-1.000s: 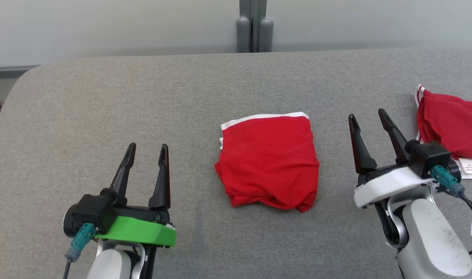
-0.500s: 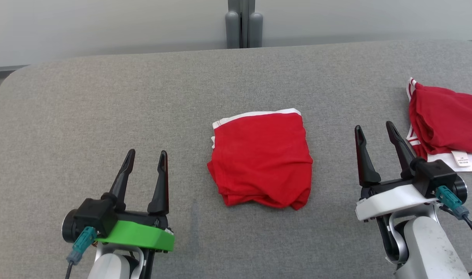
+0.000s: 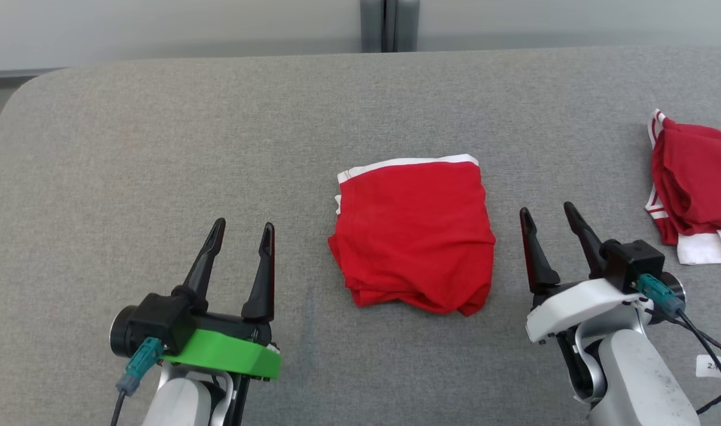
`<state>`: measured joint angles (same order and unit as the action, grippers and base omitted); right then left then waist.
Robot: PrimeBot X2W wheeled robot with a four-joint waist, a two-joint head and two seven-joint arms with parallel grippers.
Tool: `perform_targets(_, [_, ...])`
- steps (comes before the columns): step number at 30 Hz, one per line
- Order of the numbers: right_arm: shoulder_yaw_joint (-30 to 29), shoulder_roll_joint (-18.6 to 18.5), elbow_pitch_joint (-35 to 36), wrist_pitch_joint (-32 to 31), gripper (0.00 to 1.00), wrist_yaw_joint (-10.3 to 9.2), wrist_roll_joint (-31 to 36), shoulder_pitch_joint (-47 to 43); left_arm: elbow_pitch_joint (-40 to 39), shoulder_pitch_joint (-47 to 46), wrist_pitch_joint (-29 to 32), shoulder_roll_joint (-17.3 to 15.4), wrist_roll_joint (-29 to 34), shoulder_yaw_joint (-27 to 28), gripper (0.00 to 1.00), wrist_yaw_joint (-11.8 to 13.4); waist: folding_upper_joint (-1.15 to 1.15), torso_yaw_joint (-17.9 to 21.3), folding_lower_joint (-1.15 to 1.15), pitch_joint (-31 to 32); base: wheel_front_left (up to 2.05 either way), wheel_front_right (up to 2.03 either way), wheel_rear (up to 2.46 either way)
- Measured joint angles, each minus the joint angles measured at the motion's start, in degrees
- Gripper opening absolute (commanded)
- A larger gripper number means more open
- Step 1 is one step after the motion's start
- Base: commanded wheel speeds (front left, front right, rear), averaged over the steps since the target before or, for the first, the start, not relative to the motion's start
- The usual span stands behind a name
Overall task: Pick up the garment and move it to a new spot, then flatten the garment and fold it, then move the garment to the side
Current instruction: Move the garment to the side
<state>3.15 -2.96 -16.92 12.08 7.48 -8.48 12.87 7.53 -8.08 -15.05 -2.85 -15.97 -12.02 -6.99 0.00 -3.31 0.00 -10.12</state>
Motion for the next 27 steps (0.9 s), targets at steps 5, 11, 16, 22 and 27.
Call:
perform_targets(5, [2.4,0.2,-4.1,-3.1,1.0,0.0,-6.0,2.9,0.3,-1.0,0.0,0.0,-0.5,-1.0,1.0,-0.1,0.0,-2.1,0.0,-1.7,0.0,0.0,0.0])
perform_targets(11, [2.6,0.1,-9.4,-7.5,1.0,0.0,-12.9,6.6,0.8,-1.6,0.0,0.0,-0.6,-1.8,1.0,-0.1,0.0,-4.8,0.0,-3.4,0.0,0.0,0.0])
perform_targets(16, [3.0,0.2,-13.5,-11.2,1.0,0.0,-15.3,8.3,0.9,-2.0,0.0,0.0,-1.0,-2.3,1.0,-0.1,0.0,-7.0,0.0,-4.2,0.0,0.0,0.0])
perform_targets(22, [4.3,0.0,-15.7,-12.1,0.84,0.0,-15.4,9.2,0.9,-2.1,0.0,0.0,-1.1,-2.4,1.0,-0.1,0.0,-8.6,0.0,-4.8,0.0,0.0,0.0])
perform_targets(27, [5.0,0.0,-16.5,-11.0,0.0,0.0,-11.5,9.8,0.8,-2.1,0.0,0.0,-1.1,-1.9,1.0,-0.1,0.0,-8.2,0.0,-4.7,0.0,0.0,0.0])
